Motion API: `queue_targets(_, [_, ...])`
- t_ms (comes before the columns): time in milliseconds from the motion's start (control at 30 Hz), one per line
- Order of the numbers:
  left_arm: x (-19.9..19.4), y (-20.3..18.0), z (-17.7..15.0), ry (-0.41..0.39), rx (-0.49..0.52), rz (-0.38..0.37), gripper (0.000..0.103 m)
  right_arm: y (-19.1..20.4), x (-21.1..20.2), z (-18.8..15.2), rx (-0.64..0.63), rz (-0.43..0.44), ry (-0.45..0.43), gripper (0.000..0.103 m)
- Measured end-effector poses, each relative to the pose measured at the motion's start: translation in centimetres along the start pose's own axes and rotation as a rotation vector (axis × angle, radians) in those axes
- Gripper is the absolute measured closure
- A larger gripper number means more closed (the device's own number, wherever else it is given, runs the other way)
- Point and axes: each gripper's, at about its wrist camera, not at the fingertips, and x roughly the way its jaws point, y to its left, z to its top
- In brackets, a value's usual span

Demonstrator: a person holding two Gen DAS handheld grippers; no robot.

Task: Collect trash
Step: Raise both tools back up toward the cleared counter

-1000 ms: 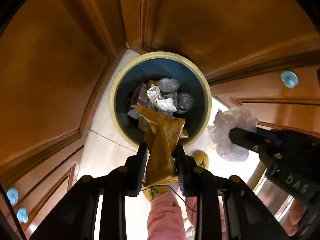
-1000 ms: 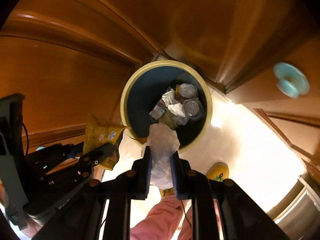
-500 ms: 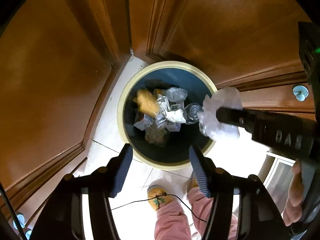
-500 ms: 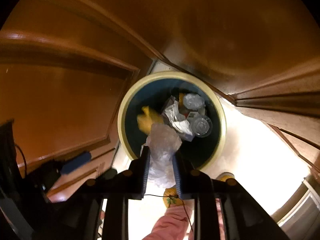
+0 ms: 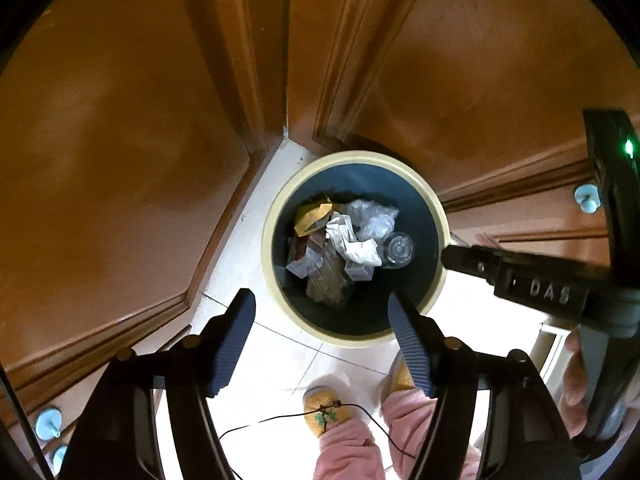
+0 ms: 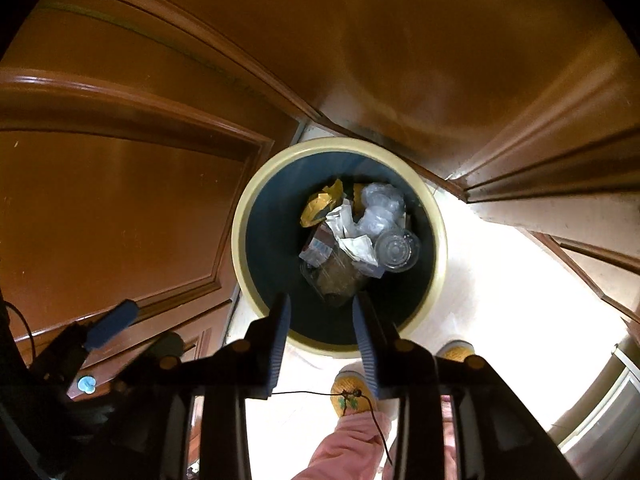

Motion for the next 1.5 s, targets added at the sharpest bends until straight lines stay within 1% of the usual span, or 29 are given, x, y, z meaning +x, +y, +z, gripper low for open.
queue_targets(167, [-1.1, 0.0, -0.5, -0.019, -0.014, -0.013, 0.032, -0.3, -0.5, -1.7, 0.021, 0.007, -0.039, 0.070])
queue_targets(300, [-2.4, -0.8, -1.0, -0.028, -0.004, -0.018, 0.029, -0.4, -1.2, -3.2, 0.027, -0.004, -0.061, 0.070])
queue_targets(433, [-4.4, -1.5, -1.5, -0.042, -0.004, -0.032, 0.029, -0.4, -2.0, -4.7, 0.029, -0.026, -0.087, 0.070])
queue_targets(567, [-7.2, -2.3, -2.3, -0.066, -0.002, -0.043, 0.025, -0.2, -4.5, -6.4, 0.030, -0.020, -0.108, 0.070])
queue_targets(633, [-8.9, -3.0, -2.8, -0.083, 0.004, -0.045, 0.024, 0.1, -6.8, -7.3, 0.032, -0.005, -0.132, 0.070])
queue_targets(700, [-10.8, -3.7, -3.2, -0.095, 0.015, -0.050, 0.015, 0.3, -8.9, -8.2, 0.043, 0.014, -0.148, 0.070])
queue_targets(733, [-12.0, -4.1, -3.6, -0.112, 0.024, -0.045, 0.015, 0.3, -9.5, -8.5, 0.046, 0.018, -0.155, 0.070])
queue_targets(767, [-13.3, -4.5, -3.9, -0.128, 0.033, -0.039, 0.013, 0.5, -10.9, -9.0, 0.051, 0.024, -0.169, 0.070])
queue_targets(800, [-14.3, -4.9, -4.1, -0.135, 0.038, -0.039, 0.010, 0.7, -12.1, -9.5, 0.054, 0.030, -0.179, 0.069])
queue_targets(933, [-19.4, -6.0, -5.3, -0.172, 0.045, -0.055, 0.003, 1.6, -17.0, -11.3, 0.049, 0.041, -0.227, 0.069])
queue_targets(1133, [-26.0, -7.0, -6.5, -0.206, 0.057, -0.076, 0.001, 3.0, -23.3, -14.0, 0.046, 0.043, -0.289, 0.069])
queue_targets(1233, [-29.2, -7.6, -7.1, -0.220, 0.058, -0.061, 0.001, 3.6, -26.1, -15.3, 0.046, 0.050, -0.315, 0.069])
queue_targets(1333, [-32.4, -8.1, -7.5, -0.259, 0.060, -0.049, 0.001, 4.5, -29.2, -16.6, 0.032, 0.047, -0.358, 0.069])
queue_targets(1500, [-39.1, -9.3, -8.1, -0.363, 0.074, -0.037, 0.001, 6.4, -35.1, -18.6, -0.017, 0.066, -0.430, 0.069])
